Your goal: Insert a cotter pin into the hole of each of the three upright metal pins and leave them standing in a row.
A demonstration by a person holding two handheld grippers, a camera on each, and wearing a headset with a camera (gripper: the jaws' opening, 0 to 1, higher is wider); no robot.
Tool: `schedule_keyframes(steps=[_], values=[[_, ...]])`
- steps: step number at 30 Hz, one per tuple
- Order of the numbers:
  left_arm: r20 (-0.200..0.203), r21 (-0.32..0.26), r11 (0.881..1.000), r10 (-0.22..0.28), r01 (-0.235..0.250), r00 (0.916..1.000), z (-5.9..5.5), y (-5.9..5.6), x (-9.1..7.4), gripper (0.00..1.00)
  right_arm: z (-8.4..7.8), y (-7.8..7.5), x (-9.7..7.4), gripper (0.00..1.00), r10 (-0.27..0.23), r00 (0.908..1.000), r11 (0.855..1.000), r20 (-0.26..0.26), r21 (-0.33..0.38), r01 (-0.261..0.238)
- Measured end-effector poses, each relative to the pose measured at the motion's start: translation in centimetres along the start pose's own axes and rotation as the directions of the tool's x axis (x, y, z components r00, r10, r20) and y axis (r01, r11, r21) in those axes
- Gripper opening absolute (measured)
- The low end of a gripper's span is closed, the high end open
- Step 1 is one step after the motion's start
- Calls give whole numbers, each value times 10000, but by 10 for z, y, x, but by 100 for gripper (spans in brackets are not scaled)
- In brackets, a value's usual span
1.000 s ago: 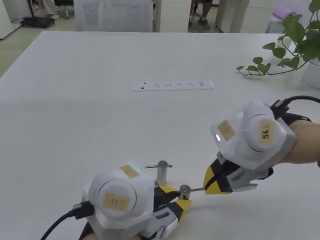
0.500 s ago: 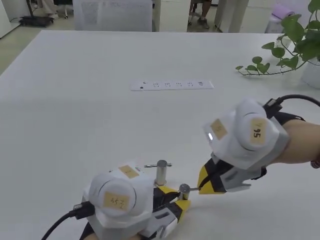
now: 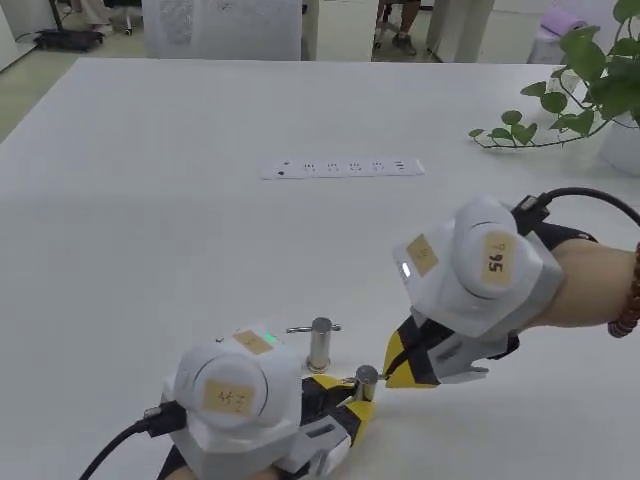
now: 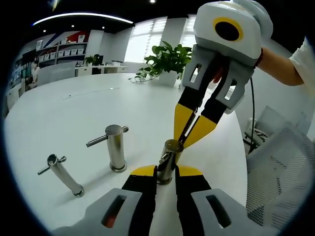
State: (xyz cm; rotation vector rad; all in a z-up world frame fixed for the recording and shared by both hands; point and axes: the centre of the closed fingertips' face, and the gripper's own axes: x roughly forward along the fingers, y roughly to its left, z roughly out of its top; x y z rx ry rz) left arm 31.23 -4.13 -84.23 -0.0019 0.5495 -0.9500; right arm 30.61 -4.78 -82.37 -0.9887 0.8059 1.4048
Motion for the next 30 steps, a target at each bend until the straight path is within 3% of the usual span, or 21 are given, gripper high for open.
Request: schedule_keyframes(steps=[14, 21, 30], values=[[-33, 46, 10000, -19, 19, 10000, -1, 0, 0, 12, 4, 2, -3, 8, 26, 9993, 9994, 380, 349, -40], [-40, 31, 10000, 5, -5, 10000, -1, 0, 0, 12, -7, 2, -10, 11, -116, 9993, 9981, 362, 610, 94], [-39, -44, 10000, 2, -3, 10000, -1, 0, 0, 12, -3, 1, -9, 5, -109, 9984, 9999, 562, 139, 101]])
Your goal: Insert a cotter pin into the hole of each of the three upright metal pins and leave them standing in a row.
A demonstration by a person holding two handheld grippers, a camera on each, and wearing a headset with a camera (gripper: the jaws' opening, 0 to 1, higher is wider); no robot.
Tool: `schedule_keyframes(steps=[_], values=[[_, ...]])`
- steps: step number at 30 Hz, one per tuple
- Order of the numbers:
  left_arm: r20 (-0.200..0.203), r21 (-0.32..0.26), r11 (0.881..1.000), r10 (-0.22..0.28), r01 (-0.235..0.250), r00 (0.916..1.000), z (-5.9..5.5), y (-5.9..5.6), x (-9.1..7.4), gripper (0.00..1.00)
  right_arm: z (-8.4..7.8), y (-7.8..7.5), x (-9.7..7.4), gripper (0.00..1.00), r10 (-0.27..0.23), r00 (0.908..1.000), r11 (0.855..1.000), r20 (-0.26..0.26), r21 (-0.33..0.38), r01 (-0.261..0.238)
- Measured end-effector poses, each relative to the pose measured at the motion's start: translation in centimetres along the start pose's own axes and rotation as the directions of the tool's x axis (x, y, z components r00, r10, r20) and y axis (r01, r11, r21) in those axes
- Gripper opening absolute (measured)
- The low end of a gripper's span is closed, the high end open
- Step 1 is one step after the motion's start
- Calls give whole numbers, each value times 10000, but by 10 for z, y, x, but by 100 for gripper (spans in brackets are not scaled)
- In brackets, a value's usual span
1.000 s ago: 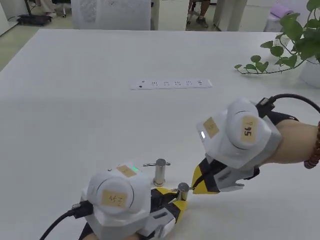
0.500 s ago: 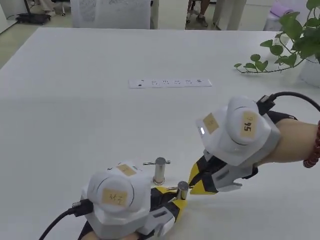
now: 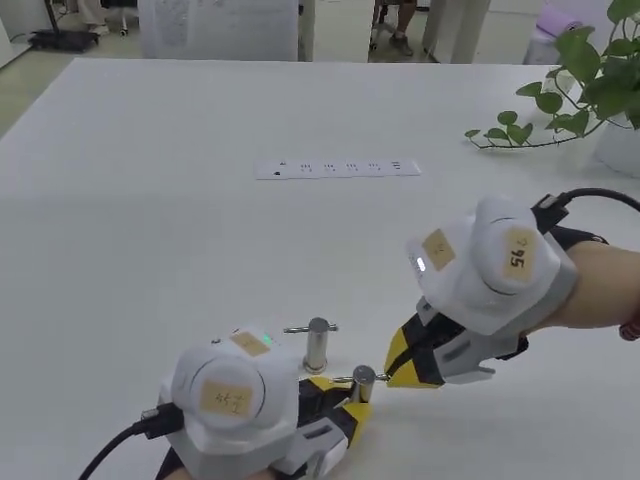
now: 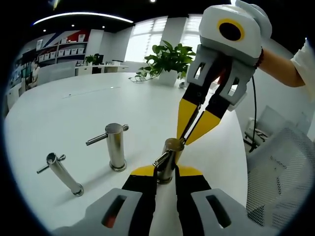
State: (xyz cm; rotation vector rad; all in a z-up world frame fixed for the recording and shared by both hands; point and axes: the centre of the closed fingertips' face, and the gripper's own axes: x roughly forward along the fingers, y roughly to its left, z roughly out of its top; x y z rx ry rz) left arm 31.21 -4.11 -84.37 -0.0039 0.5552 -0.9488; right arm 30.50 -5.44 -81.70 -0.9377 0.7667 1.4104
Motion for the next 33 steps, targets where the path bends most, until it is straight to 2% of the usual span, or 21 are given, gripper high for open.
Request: schedule_keyframes(steps=[10, 15, 19, 22, 33], values=[[8, 17, 10000, 1, -1, 10000, 0, 0, 0, 12, 2, 0, 1, 5, -49, 10000, 9998, 42, -170, 49], [7, 32, 10000, 25, -25, 10000, 0, 0, 1, 13, 2, 0, 1, 5, -100, 9999, 9997, 88, 236, 98], [2, -50, 10000, 73, -73, 10000, 0, 1, 1, 14, 5, 0, 2, 11, -113, 9995, 9987, 297, 492, 99], [37, -73, 9999, 82, -82, 10000, 2, 2, 0, 19, 8, -3, 2, 16, -268, 9984, 9979, 490, 604, 238], [-31, 103, 9999, 75, -75, 10000, 5, 2, -12, 29, 21, -4, 6, 20, -413, 9881, 9882, 1484, 1522, 185]])
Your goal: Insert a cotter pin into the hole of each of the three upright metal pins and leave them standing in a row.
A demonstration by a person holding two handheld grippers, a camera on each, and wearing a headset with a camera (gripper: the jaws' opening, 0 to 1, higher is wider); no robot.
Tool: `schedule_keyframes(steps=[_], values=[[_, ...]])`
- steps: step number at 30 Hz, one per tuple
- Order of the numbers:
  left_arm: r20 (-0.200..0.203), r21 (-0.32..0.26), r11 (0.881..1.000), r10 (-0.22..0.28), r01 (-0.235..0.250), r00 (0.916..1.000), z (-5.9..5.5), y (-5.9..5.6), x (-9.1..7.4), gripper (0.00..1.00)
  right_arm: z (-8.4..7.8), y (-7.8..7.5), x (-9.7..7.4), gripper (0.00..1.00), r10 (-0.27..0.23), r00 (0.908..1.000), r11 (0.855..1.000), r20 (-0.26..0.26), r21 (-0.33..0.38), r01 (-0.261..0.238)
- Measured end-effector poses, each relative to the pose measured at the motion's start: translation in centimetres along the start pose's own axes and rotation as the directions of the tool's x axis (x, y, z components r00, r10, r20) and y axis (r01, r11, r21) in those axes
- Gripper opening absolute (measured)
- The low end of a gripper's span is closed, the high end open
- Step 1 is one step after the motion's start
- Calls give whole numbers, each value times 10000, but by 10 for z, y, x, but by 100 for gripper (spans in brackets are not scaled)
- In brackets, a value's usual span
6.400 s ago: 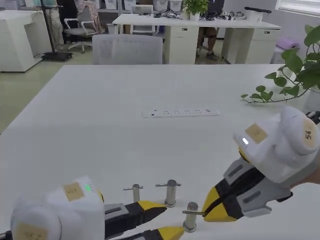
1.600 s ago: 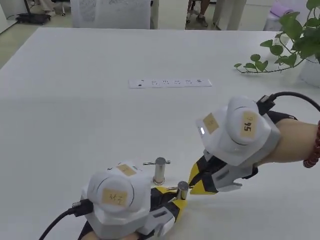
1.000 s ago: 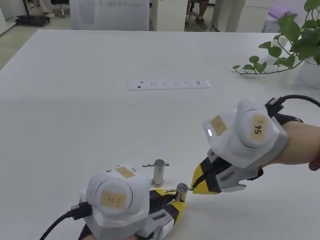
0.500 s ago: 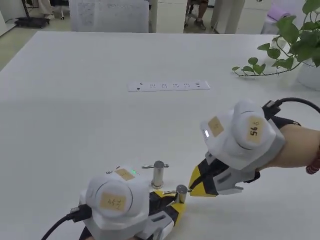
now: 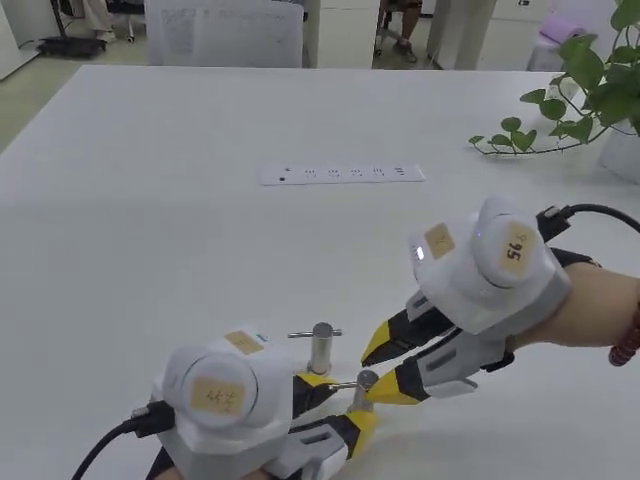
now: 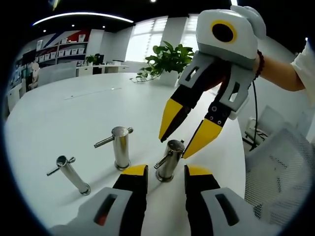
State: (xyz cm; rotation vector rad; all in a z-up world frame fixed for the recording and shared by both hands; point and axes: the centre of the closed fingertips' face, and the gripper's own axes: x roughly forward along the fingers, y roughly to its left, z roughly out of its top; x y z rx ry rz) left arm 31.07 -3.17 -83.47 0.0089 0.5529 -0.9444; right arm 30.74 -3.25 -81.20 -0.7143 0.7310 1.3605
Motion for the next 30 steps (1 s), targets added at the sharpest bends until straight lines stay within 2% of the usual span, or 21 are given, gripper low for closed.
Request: schedule_keyframes(steps=[9, 20, 25, 30], values=[[-194, 137, 9999, 80, -77, 9998, -3, 1, -13, 33, 1, 2, 9, 19, 28, 9997, 9996, 245, 285, -35], [-122, 222, 9997, 88, -85, 9999, 2, -3, -26, 37, -4, 0, 17, 16, -64, 9998, 9995, 183, 311, 58], [-171, 235, 9997, 77, -73, 9998, 2, -5, -31, 38, -4, 1, 17, 15, -42, 9995, 9995, 329, 324, 31], [-52, 246, 9996, 107, -106, 9999, 5, -7, -40, 38, -3, 0, 17, 14, -91, 9991, 9993, 421, 358, 76]])
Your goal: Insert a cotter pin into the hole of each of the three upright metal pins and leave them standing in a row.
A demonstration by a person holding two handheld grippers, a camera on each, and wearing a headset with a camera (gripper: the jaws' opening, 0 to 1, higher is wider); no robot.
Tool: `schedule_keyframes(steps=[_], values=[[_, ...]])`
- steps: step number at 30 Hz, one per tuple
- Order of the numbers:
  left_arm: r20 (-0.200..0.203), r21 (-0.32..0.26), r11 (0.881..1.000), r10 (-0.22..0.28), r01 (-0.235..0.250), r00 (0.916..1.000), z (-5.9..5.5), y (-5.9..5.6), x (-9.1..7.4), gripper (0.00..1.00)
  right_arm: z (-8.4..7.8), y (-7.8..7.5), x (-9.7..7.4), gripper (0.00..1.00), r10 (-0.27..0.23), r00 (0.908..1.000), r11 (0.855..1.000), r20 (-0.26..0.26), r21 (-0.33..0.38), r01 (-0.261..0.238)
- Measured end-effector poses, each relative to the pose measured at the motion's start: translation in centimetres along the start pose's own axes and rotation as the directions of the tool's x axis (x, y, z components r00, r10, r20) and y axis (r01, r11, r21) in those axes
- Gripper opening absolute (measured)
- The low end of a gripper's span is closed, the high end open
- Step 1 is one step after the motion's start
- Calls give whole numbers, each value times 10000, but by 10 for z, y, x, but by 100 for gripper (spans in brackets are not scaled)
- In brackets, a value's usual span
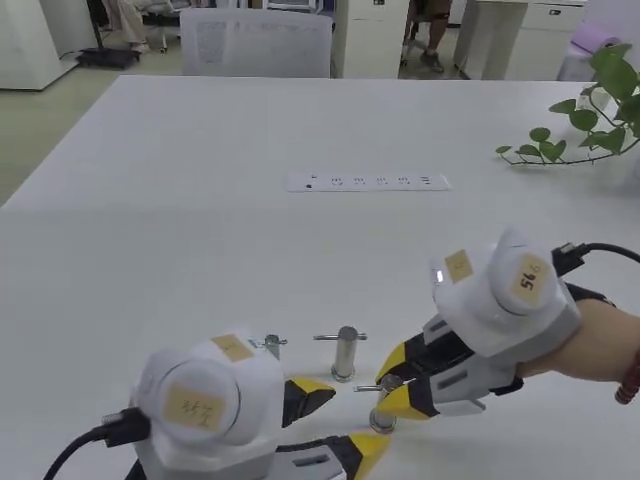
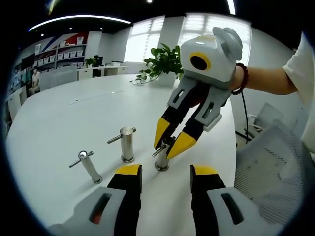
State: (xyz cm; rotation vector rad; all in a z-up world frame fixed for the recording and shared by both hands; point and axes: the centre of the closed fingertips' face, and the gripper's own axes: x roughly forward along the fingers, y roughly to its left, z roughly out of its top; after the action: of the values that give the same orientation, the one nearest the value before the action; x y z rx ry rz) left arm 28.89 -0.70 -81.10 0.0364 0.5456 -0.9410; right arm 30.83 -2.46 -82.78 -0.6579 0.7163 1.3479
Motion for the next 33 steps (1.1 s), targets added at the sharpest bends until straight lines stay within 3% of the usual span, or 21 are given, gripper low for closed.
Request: schedule_keyframes(steps=[7, 14, 20, 24, 33], values=[[257, -337, 9994, 98, -90, 9996, 6, -2, -9, 39, 1, 0, 0, 14, 23, 10000, 10000, 49, 18, -23], [388, -300, 9993, 224, -213, 9990, 7, -3, -16, 41, 2, -1, 0, 14, -41, 10000, 9996, -23, -284, 40], [531, -253, 9990, 382, -369, 9979, 7, 2, -25, 43, 3, -4, -2, 14, -52, 10000, 9991, -39, -425, 50], [947, -450, 9979, 499, -458, 9943, 13, 7, -34, 44, 5, -9, -7, 14, -70, 10000, 9990, -38, -441, 68], [1164, -341, 9968, 761, -726, 9903, 15, 12, -51, 52, 1, -24, -15, 14, -327, 9993, 9990, -167, -308, 322]])
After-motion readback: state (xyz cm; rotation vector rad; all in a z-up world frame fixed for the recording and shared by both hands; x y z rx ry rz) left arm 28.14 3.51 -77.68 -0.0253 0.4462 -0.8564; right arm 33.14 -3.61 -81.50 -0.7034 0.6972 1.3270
